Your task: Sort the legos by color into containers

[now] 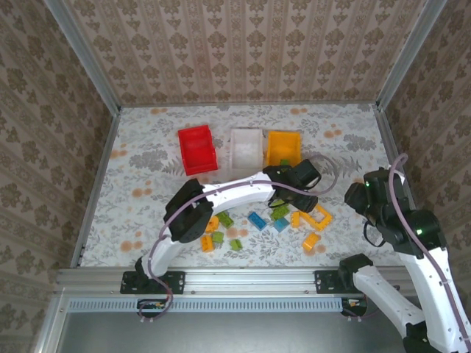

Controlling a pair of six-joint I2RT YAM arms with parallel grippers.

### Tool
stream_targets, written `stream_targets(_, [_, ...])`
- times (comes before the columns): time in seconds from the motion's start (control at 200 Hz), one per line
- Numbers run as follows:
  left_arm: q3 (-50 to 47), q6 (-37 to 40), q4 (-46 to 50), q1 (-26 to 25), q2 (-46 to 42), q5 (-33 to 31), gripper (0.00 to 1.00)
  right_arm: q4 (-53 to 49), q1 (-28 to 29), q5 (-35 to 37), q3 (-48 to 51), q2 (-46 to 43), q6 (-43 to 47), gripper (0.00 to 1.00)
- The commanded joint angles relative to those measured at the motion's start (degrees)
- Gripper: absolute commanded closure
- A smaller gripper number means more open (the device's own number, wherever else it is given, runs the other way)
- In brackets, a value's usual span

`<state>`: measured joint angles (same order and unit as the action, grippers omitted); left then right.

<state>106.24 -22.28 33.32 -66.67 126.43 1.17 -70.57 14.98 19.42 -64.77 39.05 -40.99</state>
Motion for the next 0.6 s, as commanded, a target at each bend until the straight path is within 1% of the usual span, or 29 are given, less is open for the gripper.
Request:
stream_targets(0.0, [4.2,3.8,4.6,-0.1,2.7,0.5,0.39,-4.6,-0.2,-0.8,-1.6,-1.7,-1.4,0.44])
stream_targets(0.11, [5.8,4.5,4.8,-0.3,4.8,1.3,0.41,-5.3,-0.2,-1.1,-1.6,-2.0,-1.4,0.44])
stream_targets(0.44, [10.1,6.3,6.9,-0.4,9.8,-1.2,0.49,-4.4,-0.2,-2.2,-1.3,-1.8,-1.1,0.44])
stream_targets(0.595, [11.7,7.1,6.4,-0.4,11.1,-0.4,0.61,-4.2,-0.3,-2.6,-0.6,-1.9,-0.8,0.44])
